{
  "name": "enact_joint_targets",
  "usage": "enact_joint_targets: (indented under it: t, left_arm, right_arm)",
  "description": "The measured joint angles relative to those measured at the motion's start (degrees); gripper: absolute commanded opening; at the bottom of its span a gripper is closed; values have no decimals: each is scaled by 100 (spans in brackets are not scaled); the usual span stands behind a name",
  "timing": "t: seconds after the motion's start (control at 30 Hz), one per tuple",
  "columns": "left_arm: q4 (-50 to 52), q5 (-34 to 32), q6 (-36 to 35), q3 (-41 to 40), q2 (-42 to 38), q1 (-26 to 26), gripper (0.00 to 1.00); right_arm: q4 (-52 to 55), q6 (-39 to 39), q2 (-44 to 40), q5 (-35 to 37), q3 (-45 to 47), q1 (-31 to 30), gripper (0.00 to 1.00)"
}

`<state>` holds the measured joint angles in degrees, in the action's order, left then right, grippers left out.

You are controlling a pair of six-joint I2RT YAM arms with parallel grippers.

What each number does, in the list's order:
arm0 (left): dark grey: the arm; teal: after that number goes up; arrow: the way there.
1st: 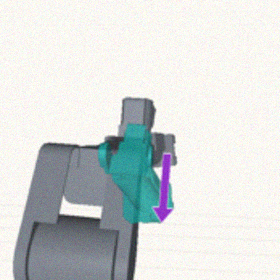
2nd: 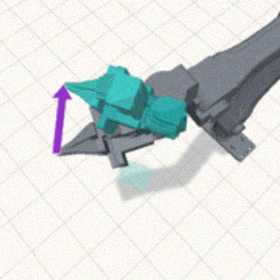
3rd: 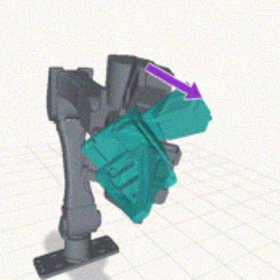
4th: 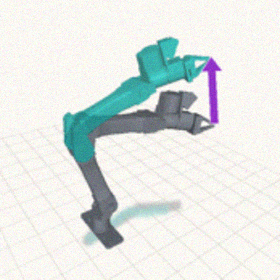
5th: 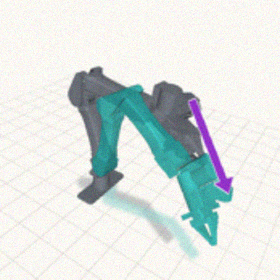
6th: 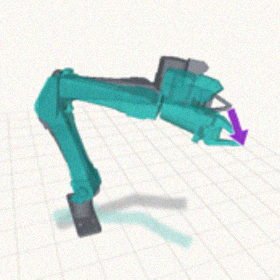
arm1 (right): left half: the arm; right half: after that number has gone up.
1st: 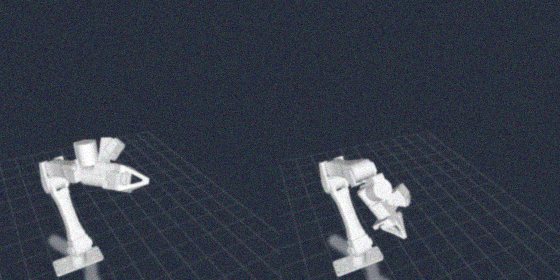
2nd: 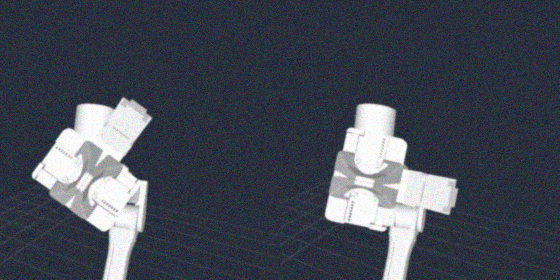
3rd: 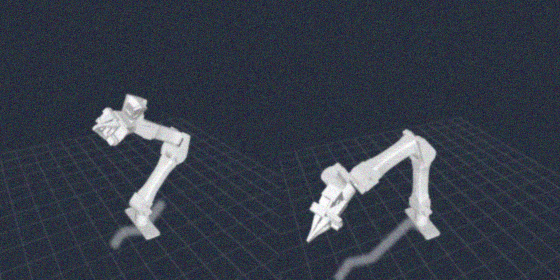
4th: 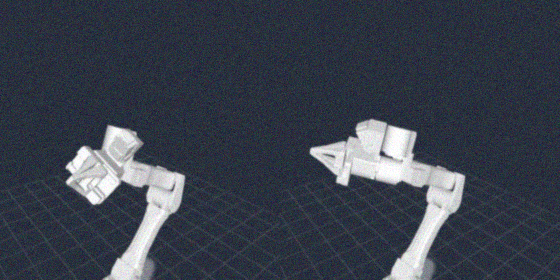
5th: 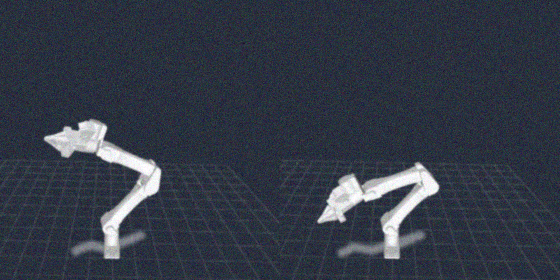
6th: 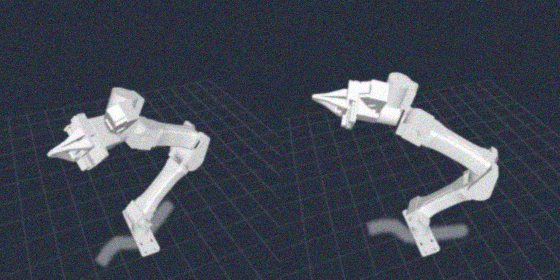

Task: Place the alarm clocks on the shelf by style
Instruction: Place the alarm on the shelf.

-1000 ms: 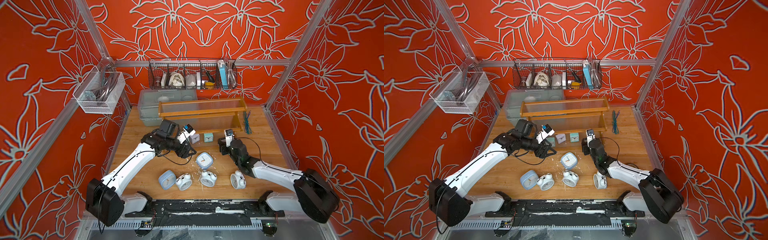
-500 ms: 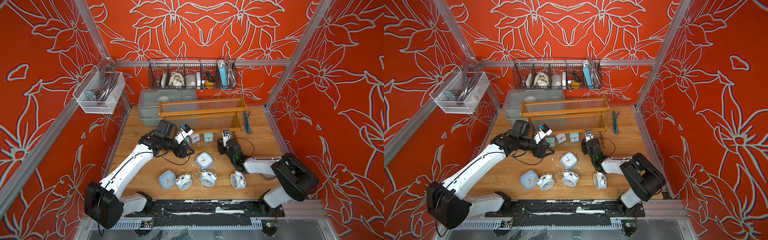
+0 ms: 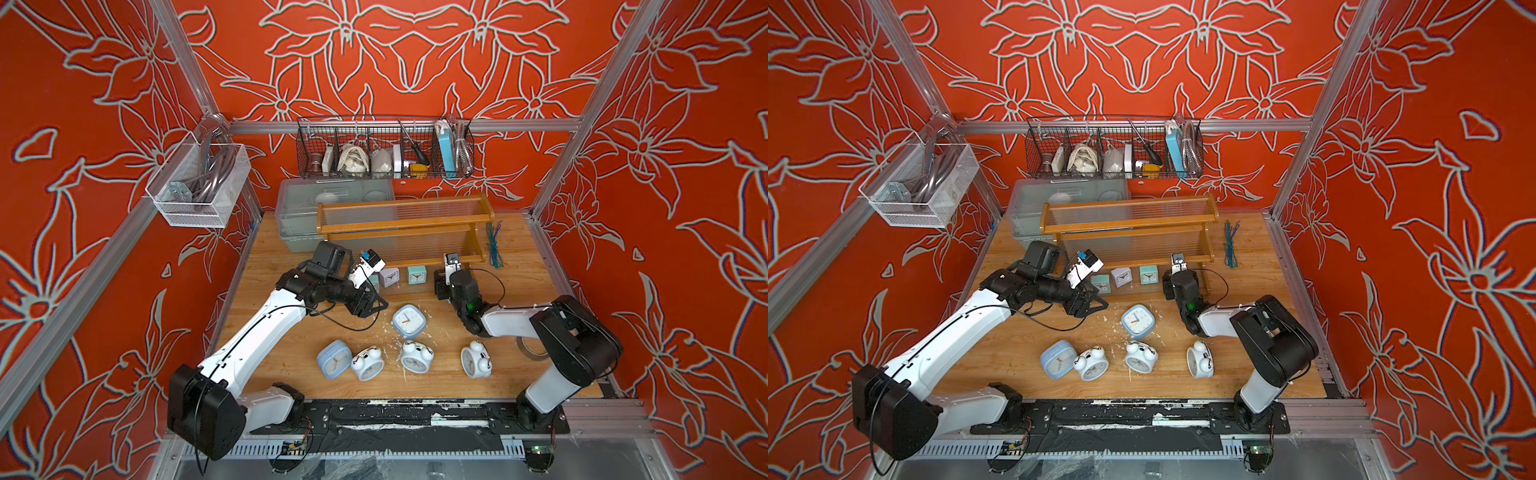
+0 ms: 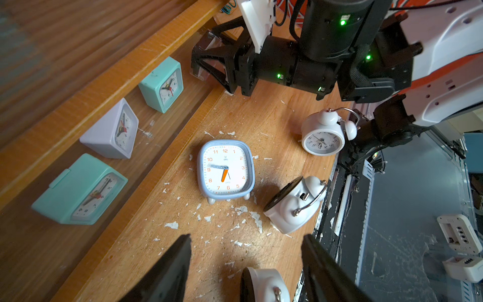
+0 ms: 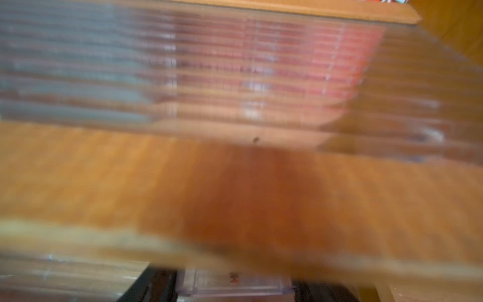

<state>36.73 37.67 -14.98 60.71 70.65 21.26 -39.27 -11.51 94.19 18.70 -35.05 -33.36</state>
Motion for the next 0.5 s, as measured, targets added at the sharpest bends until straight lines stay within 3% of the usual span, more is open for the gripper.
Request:
enact_joint_targets:
  t: [0.5]
  left_arm:
    - [7, 17, -2, -48, -13, -33, 68]
  right_arm:
    - [61, -129, 413, 133, -284, 72, 41]
